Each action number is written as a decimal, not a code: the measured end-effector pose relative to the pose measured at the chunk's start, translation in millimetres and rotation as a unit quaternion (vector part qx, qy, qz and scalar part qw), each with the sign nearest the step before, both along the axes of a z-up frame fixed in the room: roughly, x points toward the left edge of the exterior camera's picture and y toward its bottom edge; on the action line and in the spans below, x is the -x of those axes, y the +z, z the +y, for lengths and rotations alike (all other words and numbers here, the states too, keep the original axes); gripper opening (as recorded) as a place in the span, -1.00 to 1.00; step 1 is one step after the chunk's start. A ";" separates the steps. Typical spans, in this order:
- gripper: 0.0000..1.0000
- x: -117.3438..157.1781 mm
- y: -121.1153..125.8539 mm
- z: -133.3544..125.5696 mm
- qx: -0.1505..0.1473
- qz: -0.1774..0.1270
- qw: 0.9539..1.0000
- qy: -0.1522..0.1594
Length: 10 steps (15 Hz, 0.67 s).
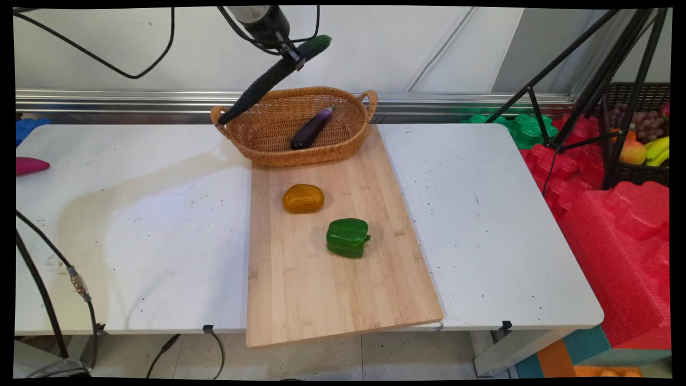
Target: Place the picked object in the vegetable basket
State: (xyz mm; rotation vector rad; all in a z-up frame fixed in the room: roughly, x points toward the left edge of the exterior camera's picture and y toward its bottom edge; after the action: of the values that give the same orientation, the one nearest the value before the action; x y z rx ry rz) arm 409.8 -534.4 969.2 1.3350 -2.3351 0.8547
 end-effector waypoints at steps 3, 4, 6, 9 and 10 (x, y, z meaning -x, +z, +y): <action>-1.00 -9.8 -20.1 -18.1 -0.012 -0.017 1.000 0.009; -1.00 -11.7 -28.8 -23.2 -0.020 -0.024 1.000 0.007; -1.00 -11.8 -41.6 -28.6 -0.032 -0.033 0.999 -0.002; -1.00 -9.6 -57.8 -32.7 -0.048 -0.042 0.998 -0.013; -1.00 -8.1 -62.7 -33.8 -0.052 -0.045 0.997 -0.017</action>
State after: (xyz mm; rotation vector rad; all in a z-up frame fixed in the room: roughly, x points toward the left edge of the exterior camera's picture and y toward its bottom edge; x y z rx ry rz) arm 417.9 -568.2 906.6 1.3191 -2.4960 0.8079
